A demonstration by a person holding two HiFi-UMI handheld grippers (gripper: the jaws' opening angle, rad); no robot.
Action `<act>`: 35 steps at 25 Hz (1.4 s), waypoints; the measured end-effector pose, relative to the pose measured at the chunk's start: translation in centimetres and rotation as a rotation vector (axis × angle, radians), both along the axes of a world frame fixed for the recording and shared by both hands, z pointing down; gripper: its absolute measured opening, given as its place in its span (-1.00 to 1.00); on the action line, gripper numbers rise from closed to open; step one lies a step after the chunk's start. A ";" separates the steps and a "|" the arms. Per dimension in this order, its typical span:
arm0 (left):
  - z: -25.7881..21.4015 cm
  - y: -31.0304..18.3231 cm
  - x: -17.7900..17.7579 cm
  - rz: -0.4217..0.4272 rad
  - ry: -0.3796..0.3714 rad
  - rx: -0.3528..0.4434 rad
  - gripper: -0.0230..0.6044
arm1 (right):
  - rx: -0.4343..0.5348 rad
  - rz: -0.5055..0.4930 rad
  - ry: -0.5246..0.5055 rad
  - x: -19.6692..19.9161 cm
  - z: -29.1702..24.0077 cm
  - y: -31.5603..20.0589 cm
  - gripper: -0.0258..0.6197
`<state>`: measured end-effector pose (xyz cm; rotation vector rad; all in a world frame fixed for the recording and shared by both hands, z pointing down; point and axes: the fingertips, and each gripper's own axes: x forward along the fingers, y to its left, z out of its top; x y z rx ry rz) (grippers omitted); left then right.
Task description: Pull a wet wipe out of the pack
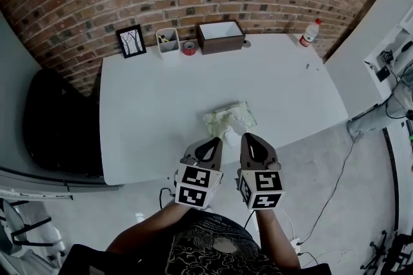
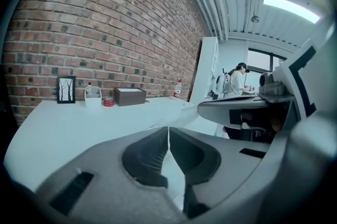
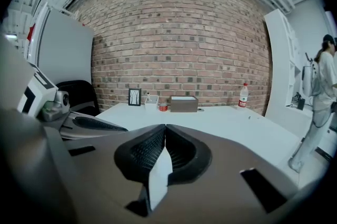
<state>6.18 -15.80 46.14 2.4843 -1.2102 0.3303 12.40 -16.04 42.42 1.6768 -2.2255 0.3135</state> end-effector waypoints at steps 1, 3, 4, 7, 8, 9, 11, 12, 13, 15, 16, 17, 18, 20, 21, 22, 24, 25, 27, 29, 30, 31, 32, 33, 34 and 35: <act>-0.1 0.3 0.1 0.000 -0.002 0.003 -0.89 | 0.011 0.002 -0.009 0.1 -0.1 0.3 -0.86; -0.2 0.8 0.2 0.001 -0.004 0.011 -0.89 | 0.024 0.002 -0.018 0.1 -0.2 1.0 -0.86; -0.3 1.1 0.3 0.002 -0.005 0.016 -0.89 | 0.028 0.002 -0.020 0.1 -0.2 1.3 -0.86; -0.6 2.1 0.6 0.004 -0.010 0.030 -0.89 | 0.037 -0.001 -0.028 0.2 -0.4 2.5 -0.86; -0.7 2.4 0.7 0.004 -0.012 0.033 -0.89 | 0.039 -0.003 -0.031 0.3 -0.5 2.8 -0.86; -0.8 2.7 0.8 0.005 -0.014 0.034 -0.89 | 0.040 -0.005 -0.033 0.3 -0.5 3.2 -0.86; -1.0 3.3 1.0 0.007 -0.018 0.038 -0.89 | 0.041 -0.006 -0.035 0.3 -0.5 3.9 -0.86; -1.2 3.6 1.1 0.009 -0.020 0.042 -0.89 | 0.041 -0.006 -0.038 0.3 -0.5 4.3 -0.86; -1.3 3.9 1.1 0.010 -0.022 0.045 -0.89 | 0.042 -0.006 -0.041 0.3 -0.5 4.6 -0.86; -1.5 4.5 1.3 0.012 -0.024 0.053 -0.89 | 0.043 -0.005 -0.049 0.3 -0.5 5.4 -0.86; -1.7 4.8 1.5 0.013 -0.025 0.057 -0.89 | 0.043 -0.005 -0.052 0.3 -0.5 5.7 -0.86; -1.8 5.1 1.6 0.014 -0.026 0.061 -0.89 | 0.043 -0.006 -0.055 0.4 -0.5 6.1 -0.86; -1.9 5.4 1.8 0.015 -0.027 0.063 -0.89 | 0.043 -0.008 -0.057 0.4 -0.5 6.5 -0.86; -2.0 6.0 2.1 0.017 -0.028 0.065 -0.89 | 0.041 -0.011 -0.060 0.4 -0.3 7.3 -0.86; -2.1 6.4 2.2 0.017 -0.027 0.066 -0.89 | 0.039 -0.011 -0.060 0.5 -0.2 7.7 -0.86; -2.1 6.7 2.3 0.018 -0.026 0.067 -0.89 | 0.037 -0.011 -0.058 0.5 -0.1 8.0 -0.86; -2.2 7.3 2.6 0.021 -0.027 0.069 -0.89 | 0.031 -0.011 -0.056 0.6 0.1 8.8 -0.86; -2.2 7.6 2.7 0.023 -0.028 0.069 -0.89 | 0.028 -0.011 -0.059 0.7 0.2 9.1 -0.86; -2.1 8.2 3.1 0.028 -0.032 0.069 -0.89 | 0.026 -0.012 -0.067 0.9 0.3 9.7 -0.86; -2.0 8.8 3.5 0.034 -0.035 0.069 -0.89 | 0.026 -0.011 -0.071 1.2 0.4 10.2 -0.86; -2.0 9.0 3.7 0.037 -0.037 0.069 -0.89 | 0.027 -0.010 -0.073 1.4 0.5 10.5 -0.86; -1.9 9.3 3.8 0.040 -0.037 0.069 -0.89 | 0.027 -0.009 -0.075 1.4 0.5 10.6 -0.86; -1.9 9.5 4.0 0.042 -0.039 0.069 -0.89 | 0.028 -0.008 -0.076 1.5 0.5 10.8 -0.86; -1.9 9.6 4.1 0.044 -0.040 0.069 -0.89 | 0.029 -0.007 -0.077 1.6 0.5 10.9 -0.86; -1.9 9.8 4.2 0.047 -0.042 0.068 -0.89 | 0.031 -0.006 -0.078 1.7 0.4 11.0 -0.86; -1.9 9.9 4.3 0.049 -0.043 0.066 -0.89 | 0.032 -0.004 -0.079 1.8 0.3 11.0 -0.86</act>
